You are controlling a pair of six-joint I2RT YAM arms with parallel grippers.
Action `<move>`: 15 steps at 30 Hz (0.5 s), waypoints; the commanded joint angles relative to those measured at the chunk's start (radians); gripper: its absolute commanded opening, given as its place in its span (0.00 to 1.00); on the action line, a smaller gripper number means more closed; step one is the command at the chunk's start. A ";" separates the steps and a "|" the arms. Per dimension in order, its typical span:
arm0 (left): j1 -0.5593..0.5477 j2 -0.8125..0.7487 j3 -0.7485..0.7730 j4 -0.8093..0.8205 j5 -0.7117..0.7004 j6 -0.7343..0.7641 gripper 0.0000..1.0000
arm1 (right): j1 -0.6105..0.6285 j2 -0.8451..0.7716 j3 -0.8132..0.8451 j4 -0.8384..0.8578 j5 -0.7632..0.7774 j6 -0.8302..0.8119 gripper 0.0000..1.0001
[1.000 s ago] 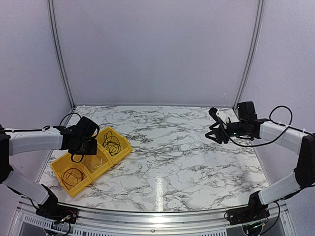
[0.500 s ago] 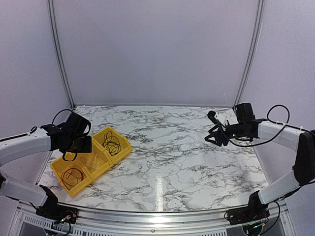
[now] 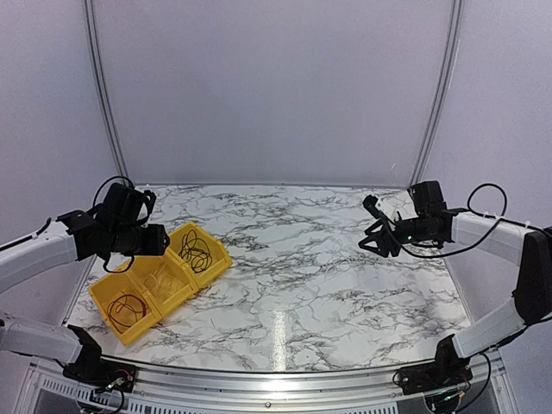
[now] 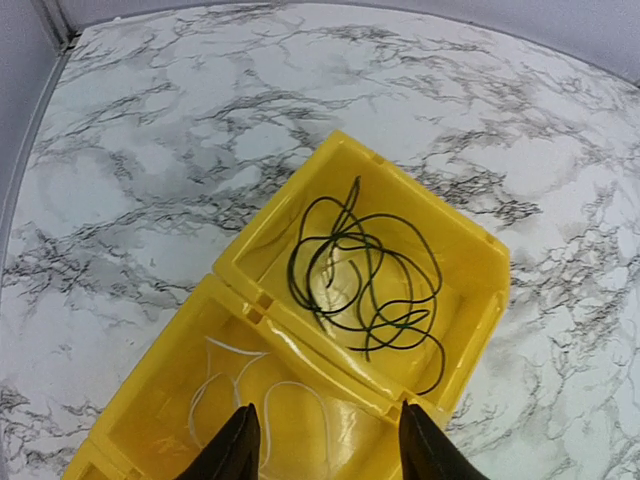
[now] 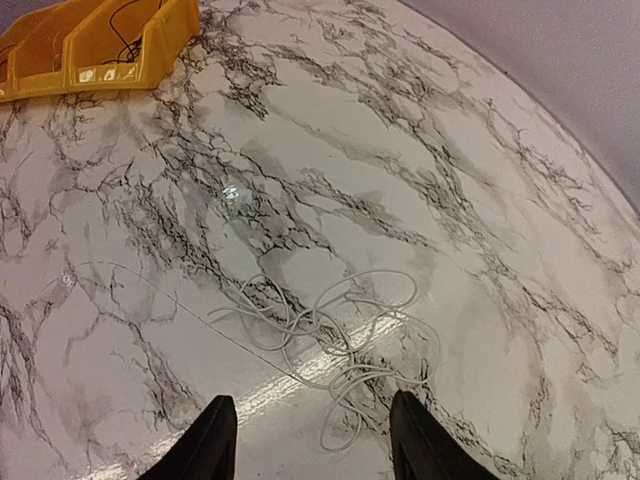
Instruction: Untangle the cables
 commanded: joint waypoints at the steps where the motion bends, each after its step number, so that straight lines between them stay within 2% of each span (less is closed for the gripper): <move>1: -0.021 -0.007 0.032 0.182 0.156 0.032 0.46 | 0.029 0.014 0.040 0.017 0.063 -0.004 0.50; 4: -0.065 -0.006 0.050 0.299 0.182 0.035 0.41 | 0.077 0.031 0.040 0.066 0.182 -0.008 0.43; 6: -0.114 0.014 0.058 0.381 0.185 0.018 0.32 | 0.120 0.060 0.051 0.071 0.246 -0.037 0.41; 8: -0.177 0.055 0.069 0.465 0.160 0.003 0.32 | 0.170 0.098 0.070 0.067 0.315 -0.062 0.41; 10: -0.266 0.123 0.106 0.484 0.083 0.018 0.47 | 0.204 0.134 0.095 0.054 0.336 -0.075 0.41; 11: -0.305 0.150 0.125 0.485 0.030 0.032 0.65 | 0.218 0.150 0.109 0.046 0.337 -0.081 0.42; 12: -0.334 0.176 0.139 0.488 -0.014 0.037 0.92 | 0.232 0.165 0.120 0.043 0.343 -0.087 0.43; 13: -0.352 0.196 0.148 0.493 -0.038 0.034 0.98 | 0.245 0.178 0.133 0.041 0.354 -0.091 0.44; 15: -0.366 0.225 0.156 0.505 -0.026 0.004 0.99 | 0.266 0.205 0.152 0.033 0.371 -0.105 0.45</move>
